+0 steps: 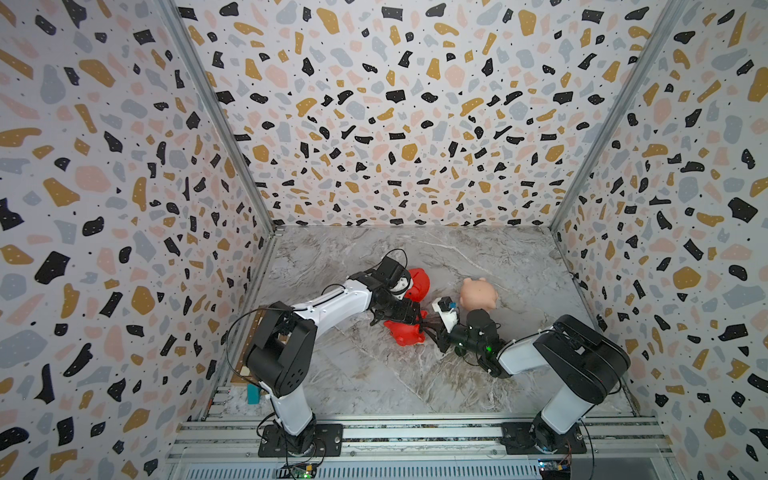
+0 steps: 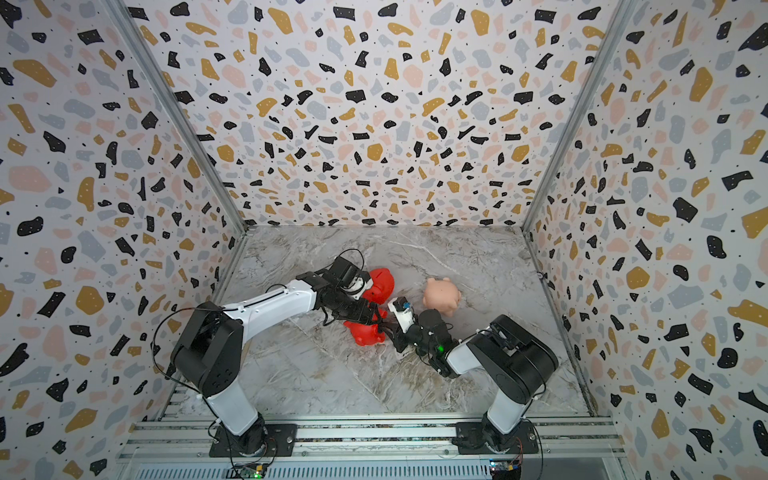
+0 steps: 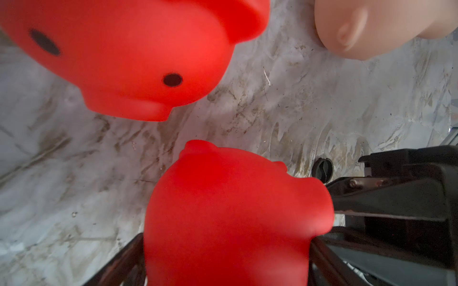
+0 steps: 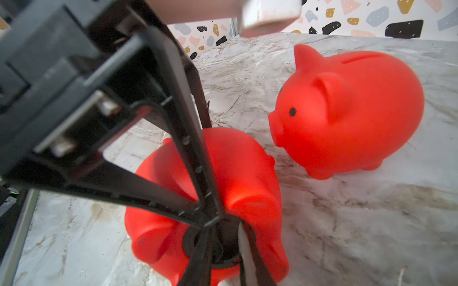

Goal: Open piggy banks
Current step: Open the lid on the piggy bank.

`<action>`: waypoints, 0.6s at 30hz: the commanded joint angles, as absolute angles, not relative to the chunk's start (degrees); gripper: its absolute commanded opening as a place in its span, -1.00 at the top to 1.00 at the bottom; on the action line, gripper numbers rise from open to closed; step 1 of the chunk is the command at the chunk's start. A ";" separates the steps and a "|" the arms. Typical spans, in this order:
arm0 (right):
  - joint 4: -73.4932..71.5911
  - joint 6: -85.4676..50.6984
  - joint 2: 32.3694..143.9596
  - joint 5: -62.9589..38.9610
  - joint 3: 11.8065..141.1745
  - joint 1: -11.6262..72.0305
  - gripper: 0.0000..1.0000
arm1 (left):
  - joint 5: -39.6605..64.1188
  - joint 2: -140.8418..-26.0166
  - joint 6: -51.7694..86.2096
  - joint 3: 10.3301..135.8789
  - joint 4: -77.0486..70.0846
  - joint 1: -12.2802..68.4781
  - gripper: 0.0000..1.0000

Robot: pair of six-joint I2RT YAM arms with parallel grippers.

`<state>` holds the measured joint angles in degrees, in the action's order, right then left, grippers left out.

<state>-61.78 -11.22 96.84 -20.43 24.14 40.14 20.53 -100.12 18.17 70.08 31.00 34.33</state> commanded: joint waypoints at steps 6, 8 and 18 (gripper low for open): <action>-62.21 -10.59 100.00 -20.21 27.43 42.11 0.65 | 24.09 -101.96 16.94 68.73 31.35 35.39 -0.77; -62.29 -10.55 100.11 -20.13 27.18 42.10 0.64 | 23.73 -101.79 16.81 68.75 31.61 35.42 -0.77; -64.51 -7.32 101.89 -20.05 27.86 42.31 1.00 | 24.08 -102.10 16.51 69.08 31.91 35.33 -0.77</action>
